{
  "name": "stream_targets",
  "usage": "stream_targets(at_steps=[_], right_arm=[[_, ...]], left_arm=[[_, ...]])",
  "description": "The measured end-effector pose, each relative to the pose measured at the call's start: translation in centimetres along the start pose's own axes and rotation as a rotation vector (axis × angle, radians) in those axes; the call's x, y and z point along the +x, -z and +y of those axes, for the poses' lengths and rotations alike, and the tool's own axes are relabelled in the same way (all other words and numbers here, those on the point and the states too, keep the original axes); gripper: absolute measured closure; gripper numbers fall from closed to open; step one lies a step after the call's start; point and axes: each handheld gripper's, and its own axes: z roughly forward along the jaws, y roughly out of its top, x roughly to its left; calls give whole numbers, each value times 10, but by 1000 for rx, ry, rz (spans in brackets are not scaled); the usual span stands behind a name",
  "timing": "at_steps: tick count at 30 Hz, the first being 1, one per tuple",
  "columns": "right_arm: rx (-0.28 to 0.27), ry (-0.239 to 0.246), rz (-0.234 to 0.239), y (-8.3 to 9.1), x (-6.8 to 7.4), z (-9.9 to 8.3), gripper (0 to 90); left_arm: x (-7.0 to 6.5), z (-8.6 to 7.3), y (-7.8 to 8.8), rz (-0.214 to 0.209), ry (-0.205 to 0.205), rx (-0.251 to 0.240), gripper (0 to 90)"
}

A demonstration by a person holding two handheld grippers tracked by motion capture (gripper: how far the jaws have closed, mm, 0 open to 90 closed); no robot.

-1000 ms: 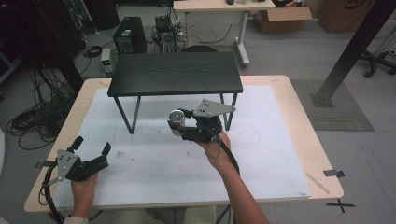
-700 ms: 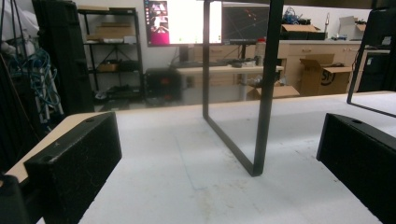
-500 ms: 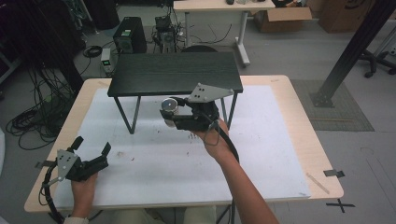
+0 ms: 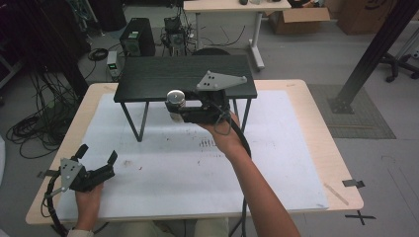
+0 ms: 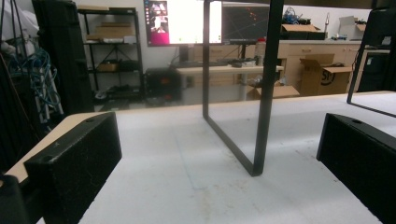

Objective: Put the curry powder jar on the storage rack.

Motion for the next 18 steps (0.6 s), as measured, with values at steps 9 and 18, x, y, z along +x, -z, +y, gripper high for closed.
stream_targets(at_steps=[9, 18], right_arm=[[-12, 14, -8, -8, -6, 19, 486], [-23, 1, -31, -19, -20, 31, 486]], left_arm=[[0, 0, 0, 0, 0, 0, 2], [0, 0, 0, 0, 0, -1, 3]])
